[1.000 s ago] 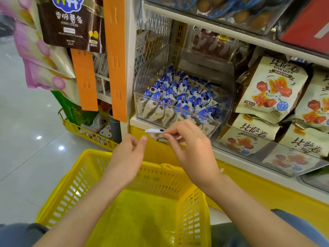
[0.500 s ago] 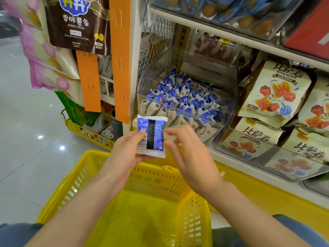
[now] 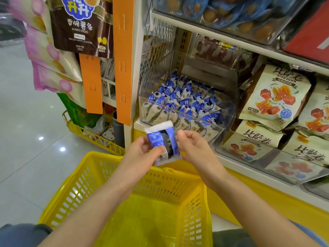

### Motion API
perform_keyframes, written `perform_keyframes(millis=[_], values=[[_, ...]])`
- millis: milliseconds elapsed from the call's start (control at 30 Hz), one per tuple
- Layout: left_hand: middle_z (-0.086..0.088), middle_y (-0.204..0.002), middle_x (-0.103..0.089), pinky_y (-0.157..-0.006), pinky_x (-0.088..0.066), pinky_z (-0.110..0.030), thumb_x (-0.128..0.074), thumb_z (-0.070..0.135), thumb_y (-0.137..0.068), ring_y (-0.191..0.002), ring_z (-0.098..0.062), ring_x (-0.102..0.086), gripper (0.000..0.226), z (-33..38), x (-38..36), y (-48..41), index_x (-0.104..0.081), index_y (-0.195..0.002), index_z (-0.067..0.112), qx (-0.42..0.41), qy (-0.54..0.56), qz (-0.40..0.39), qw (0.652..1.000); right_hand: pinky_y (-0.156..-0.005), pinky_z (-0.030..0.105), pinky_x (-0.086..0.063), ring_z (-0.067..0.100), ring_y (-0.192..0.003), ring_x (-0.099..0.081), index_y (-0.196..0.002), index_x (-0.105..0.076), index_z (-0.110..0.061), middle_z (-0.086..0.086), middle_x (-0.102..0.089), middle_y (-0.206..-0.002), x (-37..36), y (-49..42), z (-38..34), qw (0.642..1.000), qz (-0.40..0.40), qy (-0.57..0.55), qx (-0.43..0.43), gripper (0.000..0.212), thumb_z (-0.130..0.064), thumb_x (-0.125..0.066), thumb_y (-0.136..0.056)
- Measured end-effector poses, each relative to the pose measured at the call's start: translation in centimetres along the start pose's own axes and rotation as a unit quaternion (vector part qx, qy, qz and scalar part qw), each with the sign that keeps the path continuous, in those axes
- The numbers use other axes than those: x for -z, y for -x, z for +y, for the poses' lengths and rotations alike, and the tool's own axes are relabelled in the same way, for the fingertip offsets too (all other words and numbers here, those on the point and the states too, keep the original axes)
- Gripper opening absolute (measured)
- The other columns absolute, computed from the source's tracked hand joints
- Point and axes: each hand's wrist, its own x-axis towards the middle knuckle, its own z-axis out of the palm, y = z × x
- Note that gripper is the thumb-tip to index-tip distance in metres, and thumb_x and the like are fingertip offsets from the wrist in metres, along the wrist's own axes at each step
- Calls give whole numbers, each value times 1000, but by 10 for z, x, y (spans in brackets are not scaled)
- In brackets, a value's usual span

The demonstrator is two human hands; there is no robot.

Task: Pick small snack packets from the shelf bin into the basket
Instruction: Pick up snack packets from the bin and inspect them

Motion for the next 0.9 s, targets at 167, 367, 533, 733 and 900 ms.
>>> perform_keyframes(millis=[167, 367, 533, 733, 900], values=[[-3, -105, -70, -87, -52, -32, -63, 5, -83, -95, -11, -67, 29, 2, 7, -6, -59, -110, 16, -25, 50, 56, 997, -80, 24, -54, 15, -84, -65, -110, -59, -9, 14, -68, -100, -7, 7, 3, 995, -86, -45, 10, 19, -8, -54, -91], [21, -118, -46, -82, -41, -2, -79, 8, -68, -108, 16, -45, 71, 3, 16, -5, -39, -119, 37, -210, -188, 82, 956, -77, 26, -57, 13, -84, -66, -104, -63, -9, 7, -68, -95, 3, 0, -3, 997, -45, 6, 68, 16, -6, -53, -92], [13, -130, -38, -96, -25, -2, -67, 26, -79, -120, 11, -33, 44, -1, 16, 1, -51, -120, 26, -302, -394, 55, 866, -78, 28, -56, 15, -91, -66, -94, -62, -23, 2, -69, -95, 6, 1, -3, 995, -30, 53, 80, 15, -12, -51, -93], [4, -131, -51, -98, -41, -31, -64, 28, -83, -123, -15, -47, 40, 1, 15, 5, -54, -121, 22, -338, -491, 24, 803, -69, 26, -56, 12, -78, -65, -91, -65, -22, 3, -70, -87, 6, 3, -3, 996, -36, 51, 67, 15, -19, -50, -95], [17, -94, -59, -69, -46, -21, -57, 44, -82, -85, -1, -54, 23, -6, 15, 6, -54, -100, 30, -263, -412, 19, 872, -59, 19, -53, 5, -69, -67, -100, -65, -14, 1, -71, -84, 5, 4, -1, 998, -51, -17, 34, 16, -24, -56, -91]])
